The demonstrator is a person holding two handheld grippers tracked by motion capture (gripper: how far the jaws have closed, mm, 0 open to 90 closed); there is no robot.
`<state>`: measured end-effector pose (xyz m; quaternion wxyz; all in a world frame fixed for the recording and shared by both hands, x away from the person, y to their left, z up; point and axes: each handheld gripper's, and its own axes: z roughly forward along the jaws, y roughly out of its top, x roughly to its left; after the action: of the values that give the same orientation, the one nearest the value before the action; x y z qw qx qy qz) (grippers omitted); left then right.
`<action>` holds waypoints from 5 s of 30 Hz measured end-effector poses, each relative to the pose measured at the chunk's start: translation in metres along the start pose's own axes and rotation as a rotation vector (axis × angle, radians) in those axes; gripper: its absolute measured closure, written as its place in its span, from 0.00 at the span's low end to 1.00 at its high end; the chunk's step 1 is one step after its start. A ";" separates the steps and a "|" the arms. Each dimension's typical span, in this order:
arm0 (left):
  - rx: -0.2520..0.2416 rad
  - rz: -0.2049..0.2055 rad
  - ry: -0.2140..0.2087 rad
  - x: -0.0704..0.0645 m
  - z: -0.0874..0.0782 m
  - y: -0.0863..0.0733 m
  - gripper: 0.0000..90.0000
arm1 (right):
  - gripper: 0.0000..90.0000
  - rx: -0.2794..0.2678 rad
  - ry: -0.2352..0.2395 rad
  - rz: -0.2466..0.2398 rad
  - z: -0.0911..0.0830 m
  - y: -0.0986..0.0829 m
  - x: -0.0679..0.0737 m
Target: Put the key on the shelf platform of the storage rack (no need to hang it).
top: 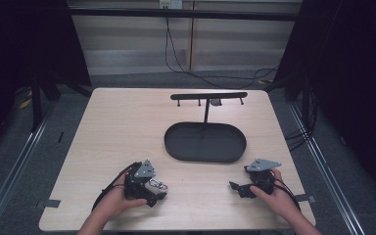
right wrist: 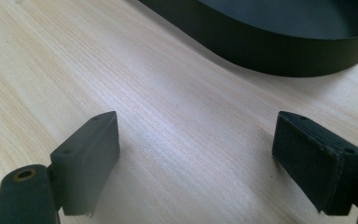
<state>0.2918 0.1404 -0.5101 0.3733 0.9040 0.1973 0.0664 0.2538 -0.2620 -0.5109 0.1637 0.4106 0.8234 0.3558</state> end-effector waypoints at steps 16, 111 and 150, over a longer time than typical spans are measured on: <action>0.147 -0.029 0.012 0.004 -0.012 0.012 0.20 | 0.16 0.000 0.000 -0.001 0.000 0.000 0.000; 0.588 -0.220 -0.079 0.038 -0.036 0.171 0.75 | 0.16 -0.003 -0.001 -0.001 0.000 0.000 0.000; 0.558 -0.260 -0.064 0.053 -0.029 0.217 0.75 | 0.16 -0.003 0.000 -0.001 0.000 0.000 0.000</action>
<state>0.3991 0.0407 -0.3390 0.1218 0.9405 0.3100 -0.0671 0.2542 -0.2620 -0.5110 0.1645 0.4100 0.8231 0.3568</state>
